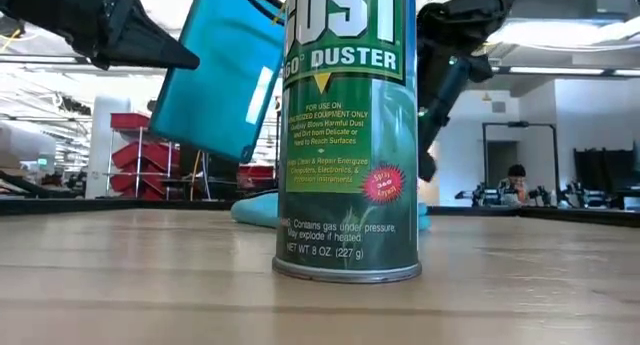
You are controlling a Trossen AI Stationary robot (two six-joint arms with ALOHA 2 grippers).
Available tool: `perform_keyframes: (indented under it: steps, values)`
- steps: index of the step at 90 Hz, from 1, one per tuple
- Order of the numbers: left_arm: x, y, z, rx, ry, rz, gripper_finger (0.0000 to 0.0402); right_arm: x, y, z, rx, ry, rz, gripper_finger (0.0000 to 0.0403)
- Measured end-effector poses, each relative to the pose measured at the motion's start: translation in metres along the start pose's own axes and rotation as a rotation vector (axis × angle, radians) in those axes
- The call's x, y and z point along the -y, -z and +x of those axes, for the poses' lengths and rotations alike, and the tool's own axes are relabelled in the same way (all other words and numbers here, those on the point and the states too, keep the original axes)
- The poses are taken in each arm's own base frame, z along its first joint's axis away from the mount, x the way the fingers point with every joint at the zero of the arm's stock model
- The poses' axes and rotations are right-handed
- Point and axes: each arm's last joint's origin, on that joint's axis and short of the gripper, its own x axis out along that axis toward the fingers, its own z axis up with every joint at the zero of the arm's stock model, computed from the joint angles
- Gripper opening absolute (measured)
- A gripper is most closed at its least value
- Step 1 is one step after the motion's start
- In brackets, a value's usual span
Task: Apply microfiber cloth
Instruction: Wipe the back of the black tablet using the blue microfiber cloth
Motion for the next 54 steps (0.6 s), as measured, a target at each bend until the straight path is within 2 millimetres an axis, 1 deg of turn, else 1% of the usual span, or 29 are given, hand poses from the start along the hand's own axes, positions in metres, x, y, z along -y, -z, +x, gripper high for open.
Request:
perform_keyframes:
  steps: [5, 7, 10, 20, 32, 38, 54]
  values:
    - [0.0, 0.0, 0.0, 0.001, -0.001, -0.004, 0.0005, 0.0, -0.001, 0.0, 0.01, 0.018, 0.0, 0.0043]
    - [0.0, 0.0, 0.0, 0.0, -0.001, -0.005, 0.0005, 0.0, -0.001, 0.0, 0.017, 0.03, -0.001, 0.0028]
    - [0.0, 0.0, 0.0, 0.0, -0.001, -0.003, 0.0005, 0.001, -0.003, -0.001, 0.033, 0.051, 0.002, 0.0018]
    - [0.0, 0.0, 0.0, 0.001, -0.007, -0.003, 0.0005, 0.002, -0.004, -0.003, 0.05, 0.075, 0.01, 0.0005]
    - [-0.002, 0.002, 0.0, 0.007, -0.032, -0.012, 0.0005, -0.006, -0.005, -0.016, 0.067, 0.064, 0.025, 0.0002]
    - [-0.004, 0.002, 0.0, 0.006, -0.037, -0.014, 0.0005, -0.013, -0.009, -0.03, 0.111, 0.055, 0.029, 0.0002]
    - [-0.005, 0.001, -0.001, 0.017, -0.054, -0.018, 0.0005, -0.032, -0.022, -0.083, 0.281, -0.01, 0.041, 0.0001]
